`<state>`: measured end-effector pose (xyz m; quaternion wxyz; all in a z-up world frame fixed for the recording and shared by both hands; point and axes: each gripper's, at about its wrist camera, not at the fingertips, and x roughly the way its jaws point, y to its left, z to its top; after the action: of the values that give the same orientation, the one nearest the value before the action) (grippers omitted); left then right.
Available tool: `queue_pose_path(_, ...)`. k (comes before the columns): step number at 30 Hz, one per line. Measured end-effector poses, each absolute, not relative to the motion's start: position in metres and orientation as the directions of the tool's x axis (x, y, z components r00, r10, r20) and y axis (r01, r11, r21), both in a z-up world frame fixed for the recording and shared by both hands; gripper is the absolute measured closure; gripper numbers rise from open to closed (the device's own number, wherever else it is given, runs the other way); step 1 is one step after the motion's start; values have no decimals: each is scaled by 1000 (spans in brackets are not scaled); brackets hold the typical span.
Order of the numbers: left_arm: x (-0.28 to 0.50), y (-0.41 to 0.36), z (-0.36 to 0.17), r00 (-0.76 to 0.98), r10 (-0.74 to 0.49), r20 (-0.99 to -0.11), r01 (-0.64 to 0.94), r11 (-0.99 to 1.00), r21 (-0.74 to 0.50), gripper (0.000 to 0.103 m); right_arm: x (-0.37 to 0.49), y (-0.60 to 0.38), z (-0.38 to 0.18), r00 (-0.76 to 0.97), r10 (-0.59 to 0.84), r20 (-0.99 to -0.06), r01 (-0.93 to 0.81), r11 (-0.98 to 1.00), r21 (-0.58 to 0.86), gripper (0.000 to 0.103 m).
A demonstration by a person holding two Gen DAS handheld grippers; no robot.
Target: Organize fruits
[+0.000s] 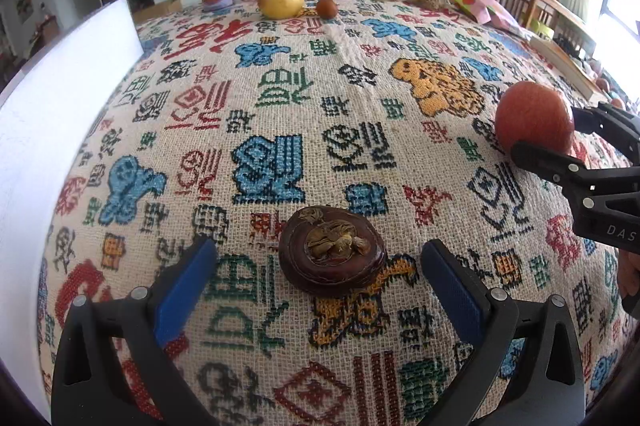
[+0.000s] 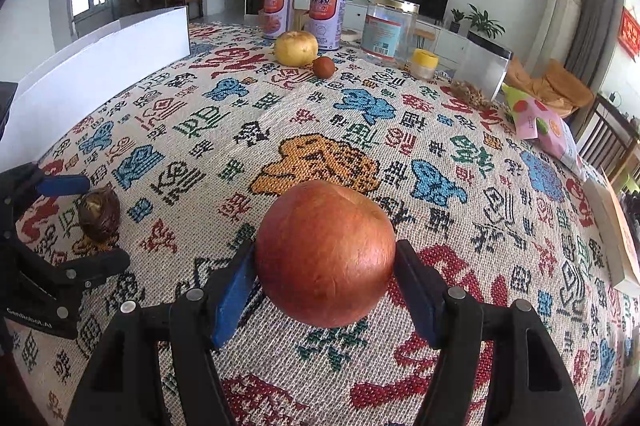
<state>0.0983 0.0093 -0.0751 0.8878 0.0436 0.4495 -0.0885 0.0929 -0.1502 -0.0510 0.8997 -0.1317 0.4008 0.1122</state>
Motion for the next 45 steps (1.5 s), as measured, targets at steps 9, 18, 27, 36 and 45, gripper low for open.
queue_pose_path(9, 98, 9, -75, 580, -117, -806, 196, 981, -1, 0, 75, -180, -57, 577, 237, -781, -303, 951, 65, 33)
queue_pose_path(18, 98, 9, -75, 580, -117, -806, 197, 980, -1, 0, 33, -187, -68, 552, 138, -822, -235, 972, 6, 9)
queue_pose_path(27, 98, 9, -75, 580, -118, -806, 197, 980, -1, 0, 37, -185, -78, 547, 105, -831, -222, 975, -23, 0)
queue_pose_path(36, 99, 11, -75, 577, -129, -807, 200, 980, -13, 1, 36, -185, -78, 548, 105, -830, -222, 975, -23, 0)
queue_pose_path(45, 93, 68, -66, 541, -406, -737, 210, 913, -349, 3, 37, -185, -78, 548, 107, -830, -223, 974, -22, 0)
